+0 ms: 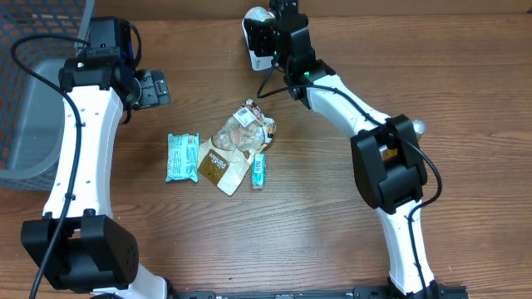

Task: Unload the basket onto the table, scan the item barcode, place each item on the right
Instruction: 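Hold the tub label in front of the scanner, then carry the tub right and set it upright on the table, then open the right gripper and lift it off the tub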

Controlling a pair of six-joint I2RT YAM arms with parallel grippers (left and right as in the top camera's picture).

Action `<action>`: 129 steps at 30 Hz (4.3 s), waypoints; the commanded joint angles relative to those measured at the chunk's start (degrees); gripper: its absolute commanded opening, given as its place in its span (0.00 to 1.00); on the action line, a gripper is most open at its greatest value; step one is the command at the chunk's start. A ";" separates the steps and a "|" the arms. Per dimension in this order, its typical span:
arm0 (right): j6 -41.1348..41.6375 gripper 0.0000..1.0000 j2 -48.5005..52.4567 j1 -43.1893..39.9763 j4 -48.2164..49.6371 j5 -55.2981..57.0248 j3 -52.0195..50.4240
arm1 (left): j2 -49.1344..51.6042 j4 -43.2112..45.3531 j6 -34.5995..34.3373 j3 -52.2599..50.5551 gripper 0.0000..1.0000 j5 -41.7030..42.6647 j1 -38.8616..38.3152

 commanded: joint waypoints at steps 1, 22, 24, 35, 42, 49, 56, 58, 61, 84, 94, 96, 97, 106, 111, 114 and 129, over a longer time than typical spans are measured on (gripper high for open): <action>-0.22 0.47 1.11 -0.13 4.48 0.98 0.68 | -0.42 0.07 0.09 1.01 1.00 -0.35 -0.02; -0.15 0.47 6.99 -0.13 18.05 7.39 0.68 | -0.42 0.04 0.09 1.01 1.00 -0.35 -0.02; 0.26 0.47 7.87 -0.13 19.39 7.39 0.68 | -0.42 0.04 0.09 1.01 0.99 -0.35 -0.02; -0.04 0.52 8.37 -0.20 23.21 7.37 0.85 | -0.42 0.07 0.09 1.01 0.99 -0.35 -0.02; -0.24 0.51 -1.29 -1.05 11.56 7.34 0.85 | -0.42 0.04 0.09 1.01 1.00 -0.35 -0.02; -0.17 0.48 -17.59 -2.08 -21.35 7.37 0.85 | -0.42 0.04 0.09 1.01 1.00 -0.35 -0.02; 3.72 0.41 -24.28 -3.72 -62.36 7.32 0.83 | -0.42 0.07 0.09 1.01 1.00 -0.35 -0.02; 3.74 0.42 -23.96 -4.02 -70.79 7.28 0.42 | -0.42 0.04 0.09 1.01 1.00 -0.35 -0.02; 4.28 0.43 -23.34 -4.22 -81.85 6.71 -1.66 | -0.42 0.07 0.09 1.01 1.00 -0.35 -0.02; 7.56 0.66 -23.30 -8.92 -74.88 6.88 -29.38 | -0.42 0.04 0.09 1.01 1.00 -0.35 -0.02; 7.56 0.95 -23.30 -8.92 -75.08 5.42 -29.64 | -0.42 0.07 0.09 1.01 1.00 -0.35 -0.02; 7.56 1.00 -23.30 -8.92 -74.88 5.44 -29.64 | -0.42 0.04 0.09 1.01 1.00 -0.35 -0.02; 7.56 1.00 -23.30 -8.92 -74.53 5.42 -29.64 | -0.42 0.07 0.09 1.01 1.00 -0.35 -0.02; 7.13 0.99 -23.43 -8.92 -75.03 5.90 -28.76 | -0.42 0.04 0.09 1.01 1.00 -0.35 -0.02; 7.13 1.00 -24.44 -8.92 -80.15 6.08 -23.65 | -0.42 0.04 0.09 1.01 1.00 -0.35 -0.02; 7.13 1.00 -25.00 -8.92 -82.60 6.05 -20.37 | -0.42 0.04 0.09 1.01 1.00 -0.35 -0.02; 7.17 1.00 -25.03 -8.74 -69.46 1.44 -18.32 | -0.42 0.07 0.09 1.01 0.99 -0.35 -0.02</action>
